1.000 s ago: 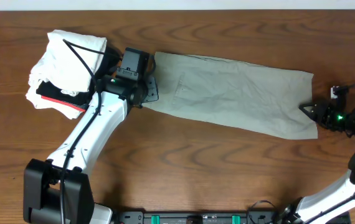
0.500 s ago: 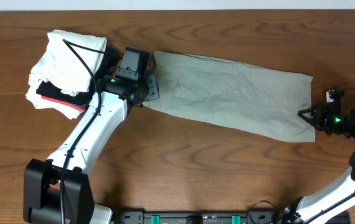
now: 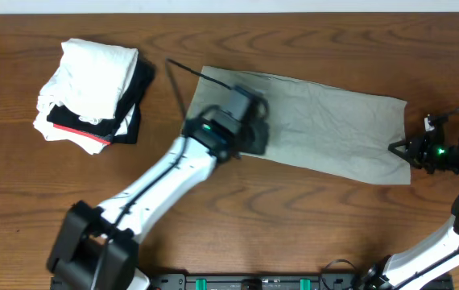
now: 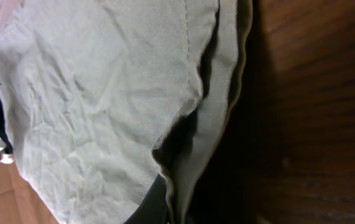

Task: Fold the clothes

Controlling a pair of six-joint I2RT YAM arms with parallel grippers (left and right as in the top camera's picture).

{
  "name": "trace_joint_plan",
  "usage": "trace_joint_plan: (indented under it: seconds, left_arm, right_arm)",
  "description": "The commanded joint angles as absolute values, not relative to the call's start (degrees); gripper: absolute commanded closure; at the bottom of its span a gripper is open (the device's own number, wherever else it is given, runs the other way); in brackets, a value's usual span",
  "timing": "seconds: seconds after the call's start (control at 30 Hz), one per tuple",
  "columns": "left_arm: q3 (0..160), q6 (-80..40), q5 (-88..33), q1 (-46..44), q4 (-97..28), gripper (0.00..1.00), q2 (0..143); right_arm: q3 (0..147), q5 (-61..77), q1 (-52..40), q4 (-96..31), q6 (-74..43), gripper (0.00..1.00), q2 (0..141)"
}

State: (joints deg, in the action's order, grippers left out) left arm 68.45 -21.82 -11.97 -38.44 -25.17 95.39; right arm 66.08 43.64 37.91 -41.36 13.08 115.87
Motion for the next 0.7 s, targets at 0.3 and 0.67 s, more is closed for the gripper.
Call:
trace_joint_plan:
  seconds: [0.3, 0.67]
  left_arm:
    - [68.5, -21.7, -12.5, -43.9, -23.5, 0.94, 105.4]
    - [69.5, -23.0, -13.0, -46.4, -14.5, 0.94, 104.2]
  right_arm:
    - [67.0, 42.2, 37.8, -41.4, 13.8, 0.95, 115.2]
    - [66.6, 41.8, 36.9, -41.4, 13.8, 0.92, 115.2]
